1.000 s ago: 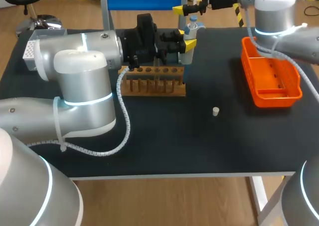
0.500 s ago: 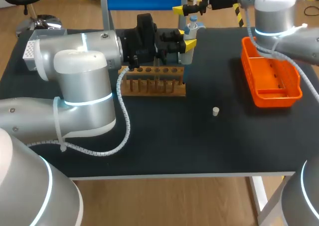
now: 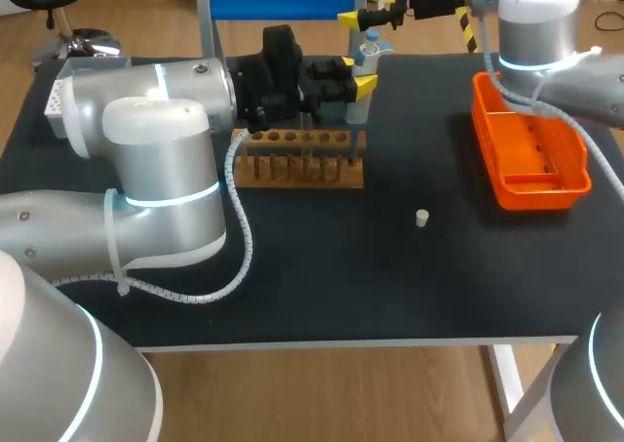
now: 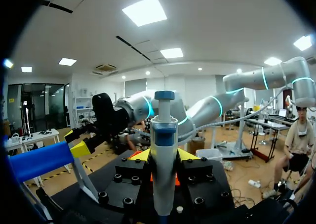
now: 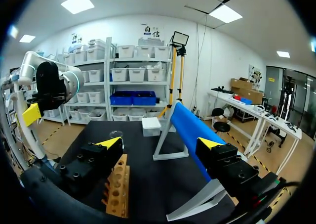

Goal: Invert the test tube, pick up the pipette, mount the tip to pipette, aspirate from beaker and dispense into the tube, eject the tip, return the pipette, and cap with the stopper.

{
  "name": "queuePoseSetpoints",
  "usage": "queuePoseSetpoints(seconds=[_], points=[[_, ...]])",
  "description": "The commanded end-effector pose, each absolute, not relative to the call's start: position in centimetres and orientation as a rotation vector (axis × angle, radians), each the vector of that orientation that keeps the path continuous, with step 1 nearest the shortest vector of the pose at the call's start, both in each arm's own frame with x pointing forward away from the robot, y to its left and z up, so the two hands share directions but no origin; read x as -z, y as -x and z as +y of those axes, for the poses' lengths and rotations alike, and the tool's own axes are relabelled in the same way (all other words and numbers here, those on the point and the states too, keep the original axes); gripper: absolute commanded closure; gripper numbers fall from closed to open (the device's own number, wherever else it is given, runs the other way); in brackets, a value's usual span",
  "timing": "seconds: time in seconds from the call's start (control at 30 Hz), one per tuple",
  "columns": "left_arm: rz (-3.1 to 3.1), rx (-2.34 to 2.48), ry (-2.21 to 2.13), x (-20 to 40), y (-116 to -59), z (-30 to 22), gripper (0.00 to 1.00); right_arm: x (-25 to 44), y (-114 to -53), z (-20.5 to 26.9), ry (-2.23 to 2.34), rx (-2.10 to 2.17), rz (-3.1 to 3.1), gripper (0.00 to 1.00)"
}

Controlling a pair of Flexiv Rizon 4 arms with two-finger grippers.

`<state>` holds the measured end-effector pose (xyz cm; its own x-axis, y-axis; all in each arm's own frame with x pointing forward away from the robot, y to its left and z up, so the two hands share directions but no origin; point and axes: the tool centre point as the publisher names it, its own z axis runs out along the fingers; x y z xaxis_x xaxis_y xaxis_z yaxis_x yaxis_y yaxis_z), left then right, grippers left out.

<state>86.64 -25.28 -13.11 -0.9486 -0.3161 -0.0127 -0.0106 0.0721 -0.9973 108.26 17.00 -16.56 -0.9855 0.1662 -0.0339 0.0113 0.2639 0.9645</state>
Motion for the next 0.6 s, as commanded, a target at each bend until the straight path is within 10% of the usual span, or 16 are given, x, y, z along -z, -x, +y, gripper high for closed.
queuePoseSetpoints(seconds=[0.03,0.6], points=[[2.144,1.902,0.370,12.5,-86.7,-23.2,1.00,16.5,-108.3,16.9,-0.168,-1.823,2.397,0.00],[2.026,1.566,0.703,14.1,-94.4,-10.2,1.00,16.5,-108.3,16.9,-0.168,-1.823,2.397,0.00]])
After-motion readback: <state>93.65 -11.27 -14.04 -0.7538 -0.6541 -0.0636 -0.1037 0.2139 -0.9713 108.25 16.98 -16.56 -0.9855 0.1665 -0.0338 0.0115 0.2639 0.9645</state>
